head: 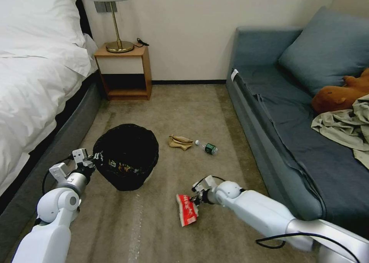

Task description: Pick up the trash bin, then pick up the garbage on the floor and place it into the trash bin.

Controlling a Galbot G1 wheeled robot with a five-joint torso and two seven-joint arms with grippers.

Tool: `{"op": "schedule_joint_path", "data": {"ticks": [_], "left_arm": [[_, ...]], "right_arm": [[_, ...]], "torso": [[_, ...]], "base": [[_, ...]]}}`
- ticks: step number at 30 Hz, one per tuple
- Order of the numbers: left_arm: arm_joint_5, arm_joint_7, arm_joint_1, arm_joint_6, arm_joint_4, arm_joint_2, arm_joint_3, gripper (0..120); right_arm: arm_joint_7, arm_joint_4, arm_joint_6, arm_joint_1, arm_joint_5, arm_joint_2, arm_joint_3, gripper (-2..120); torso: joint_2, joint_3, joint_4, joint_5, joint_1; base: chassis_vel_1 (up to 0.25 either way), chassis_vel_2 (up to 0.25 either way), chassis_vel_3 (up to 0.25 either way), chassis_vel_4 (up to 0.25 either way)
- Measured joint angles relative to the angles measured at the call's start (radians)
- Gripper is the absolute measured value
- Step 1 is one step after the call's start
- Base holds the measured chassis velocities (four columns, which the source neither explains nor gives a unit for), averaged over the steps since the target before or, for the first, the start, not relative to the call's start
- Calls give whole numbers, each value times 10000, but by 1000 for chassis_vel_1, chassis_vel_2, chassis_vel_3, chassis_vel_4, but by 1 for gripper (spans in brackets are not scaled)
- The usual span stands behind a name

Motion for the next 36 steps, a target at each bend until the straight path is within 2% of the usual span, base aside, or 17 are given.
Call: {"op": "schedule_joint_path", "data": {"ticks": [8,20,29,36], "left_arm": [[-40,-39,-94,123,48,-77,323,4],[86,-64,-81,267,96,-152,655,4],[-103,-164,-213,496,328,-199,902,4],[-561,-362,-375,699,466,-476,1396,4]], "right_arm": [[145,1020,383,508,188,-1148,694,0],[475,2441,564,761,700,-1933,1619,0],[526,3694,790,2150,991,-2768,2246,0],[949,4858,855,3380,2008,-3230,2537,0]], "torso": [[0,0,0,-3,0],[0,0,0,1,0],[0,0,1,-3,0],[1,0,1,-1,0]], "base": [[0,0,0,0],[0,0,0,0],[0,0,0,0],[0,0,0,0]]}}
